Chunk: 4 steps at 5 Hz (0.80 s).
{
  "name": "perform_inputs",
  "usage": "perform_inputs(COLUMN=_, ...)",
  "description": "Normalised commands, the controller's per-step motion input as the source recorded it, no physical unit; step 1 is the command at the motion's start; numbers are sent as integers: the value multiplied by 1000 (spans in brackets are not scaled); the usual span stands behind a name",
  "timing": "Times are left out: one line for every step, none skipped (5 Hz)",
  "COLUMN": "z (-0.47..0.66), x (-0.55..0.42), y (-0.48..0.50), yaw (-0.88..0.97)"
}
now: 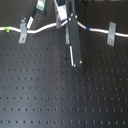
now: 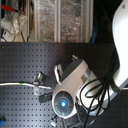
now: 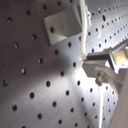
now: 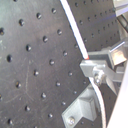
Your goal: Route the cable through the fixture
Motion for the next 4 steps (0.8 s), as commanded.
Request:
perform_inputs(z=-1, x=-214, y=185, yaw=203)
perform_inputs(z=119, x=-176, y=100, yaw=89)
perform_inputs(z=221, x=-93, y=99, yaw=0)
perform_inputs(z=21, x=-10, y=33, yaw=0)
